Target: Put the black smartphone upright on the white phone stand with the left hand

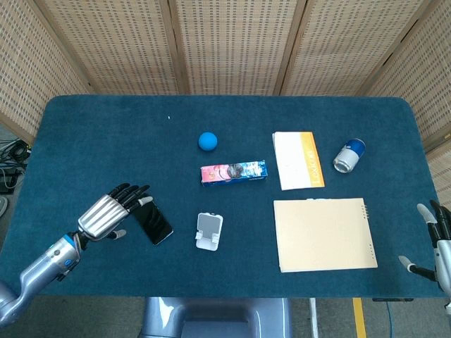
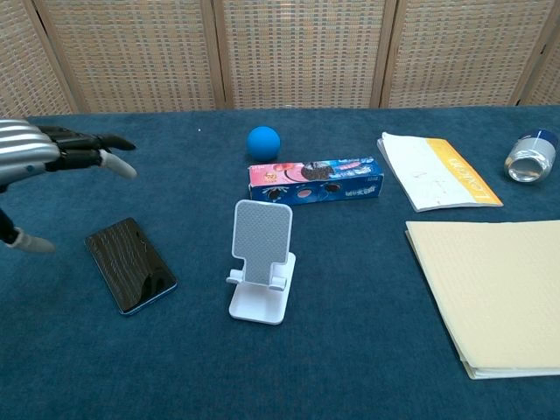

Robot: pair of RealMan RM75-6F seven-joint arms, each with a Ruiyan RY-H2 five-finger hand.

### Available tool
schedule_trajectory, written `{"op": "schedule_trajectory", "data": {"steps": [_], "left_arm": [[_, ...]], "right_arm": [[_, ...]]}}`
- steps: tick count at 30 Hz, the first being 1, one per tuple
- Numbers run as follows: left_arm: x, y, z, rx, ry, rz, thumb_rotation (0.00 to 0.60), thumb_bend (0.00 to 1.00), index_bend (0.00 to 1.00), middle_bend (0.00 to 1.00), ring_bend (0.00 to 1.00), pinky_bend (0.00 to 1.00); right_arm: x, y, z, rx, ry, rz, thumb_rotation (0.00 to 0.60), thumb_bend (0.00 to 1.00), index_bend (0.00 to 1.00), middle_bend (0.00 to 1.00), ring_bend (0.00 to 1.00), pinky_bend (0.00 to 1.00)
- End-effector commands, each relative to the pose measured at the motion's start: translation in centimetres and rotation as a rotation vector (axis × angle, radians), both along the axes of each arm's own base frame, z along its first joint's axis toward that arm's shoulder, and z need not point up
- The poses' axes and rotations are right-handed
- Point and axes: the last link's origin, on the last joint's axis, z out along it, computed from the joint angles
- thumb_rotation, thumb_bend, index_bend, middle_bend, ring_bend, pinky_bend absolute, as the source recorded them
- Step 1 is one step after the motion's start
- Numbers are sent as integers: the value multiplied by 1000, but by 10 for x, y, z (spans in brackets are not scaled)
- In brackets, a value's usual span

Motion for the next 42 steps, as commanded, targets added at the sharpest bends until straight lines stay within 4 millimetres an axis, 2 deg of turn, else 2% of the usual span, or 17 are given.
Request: {"op": "schedule_trajectory", "data": {"steps": [1,5,17,31,42], "left_arm": [[6,15,-21,-44,81,-58,600,10,238,114,206,255],[4,20,-30,-63,144,-86,600,59,270,147,234,275],[-6,25,-50,-101,220,-122,600,60,296,167,249,266],[-2,30,-65,-111,228,-140,600,61,295,168,249,266],[-5,27,-78,-129,261,-155,600,60,308,174,249,266]], "right_arm": [[-2,-2,-1,1,5,-7,600,0,92,0,0,0],[-3,-3,-3,4,10,-17,600,0,92,0,0,0],[-4,-5,-7,9,22,-26,600,0,93,0,0,0],[-5,-7,-8,13,21,-30,600,0,93,0,0,0],[-5,-7,-8,16,15,-31,600,0,93,0,0,0]]}}
